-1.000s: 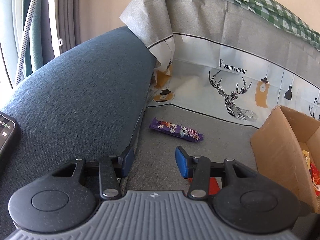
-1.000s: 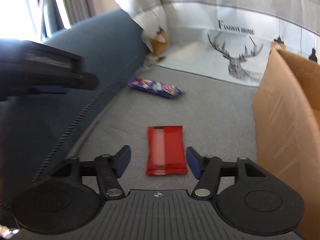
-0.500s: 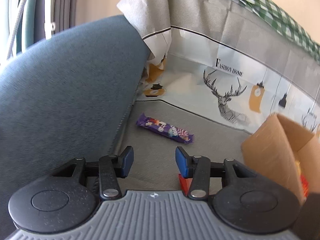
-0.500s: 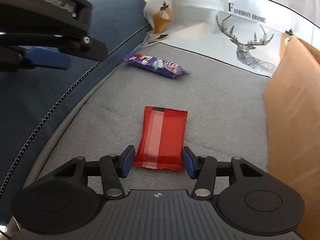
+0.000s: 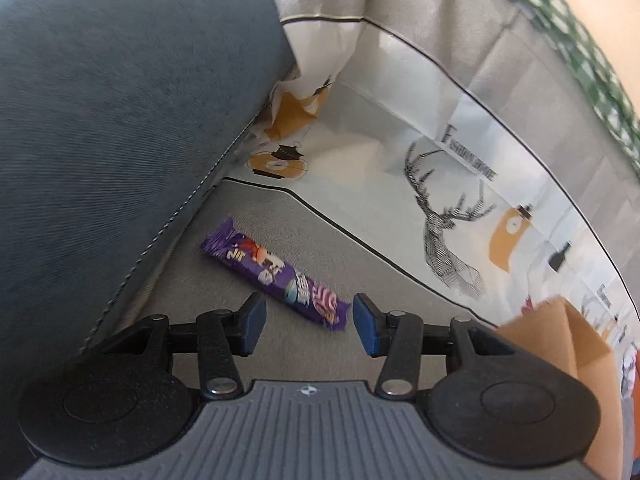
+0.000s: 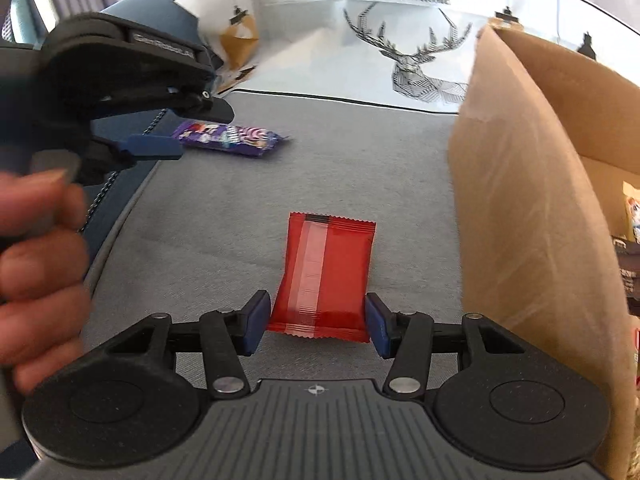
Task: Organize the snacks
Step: 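Grasp the red wrapped bar with the right tool while the left tool grasps the purple candy bar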
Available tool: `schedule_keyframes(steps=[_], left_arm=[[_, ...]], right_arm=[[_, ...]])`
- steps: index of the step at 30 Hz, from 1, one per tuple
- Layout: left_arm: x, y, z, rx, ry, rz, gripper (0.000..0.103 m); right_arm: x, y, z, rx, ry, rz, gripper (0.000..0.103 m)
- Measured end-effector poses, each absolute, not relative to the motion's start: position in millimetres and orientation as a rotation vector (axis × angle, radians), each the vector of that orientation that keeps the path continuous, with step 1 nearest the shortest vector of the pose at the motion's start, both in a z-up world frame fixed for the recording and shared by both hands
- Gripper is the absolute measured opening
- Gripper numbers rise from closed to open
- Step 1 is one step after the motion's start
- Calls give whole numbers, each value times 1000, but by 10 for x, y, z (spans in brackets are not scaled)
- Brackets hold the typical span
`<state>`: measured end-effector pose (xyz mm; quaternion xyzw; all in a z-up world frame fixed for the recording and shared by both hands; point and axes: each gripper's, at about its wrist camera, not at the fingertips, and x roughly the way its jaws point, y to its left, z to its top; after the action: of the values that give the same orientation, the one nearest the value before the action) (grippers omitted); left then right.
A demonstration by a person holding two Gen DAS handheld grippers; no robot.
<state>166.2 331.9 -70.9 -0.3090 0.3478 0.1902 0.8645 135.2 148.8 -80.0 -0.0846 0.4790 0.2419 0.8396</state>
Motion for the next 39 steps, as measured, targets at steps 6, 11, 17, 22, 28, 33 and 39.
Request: schedule_keyframes(steps=[6,11,17,22,28,33,39], left_arm=[[1923,3413,-907,-698,747,487,57],[2103,3423,-975,-621,773,535,57],[2208,3345,-979,-481,822,535,34],[2143,3346,-952,-467,839,515,19],[1898,3311,-801,-468,827,492,18],[1571,3167,-617,-423,826,477,18],[1093,2945,-340,-407,788,459,18]], right_arm=[[1395,1440,-809,-150,1035,508,53],[1417,1441,-810,-155,1039,507,53],[1429,1445,-798,-161,1036,498,53],[1433,1461,-806,-174,1032,500,53],[1411,1481,-802,-176,1013,503,53],[1344,1387,-689,-133,948,540,53],[1136,1231,-426,-113,830,596,53]])
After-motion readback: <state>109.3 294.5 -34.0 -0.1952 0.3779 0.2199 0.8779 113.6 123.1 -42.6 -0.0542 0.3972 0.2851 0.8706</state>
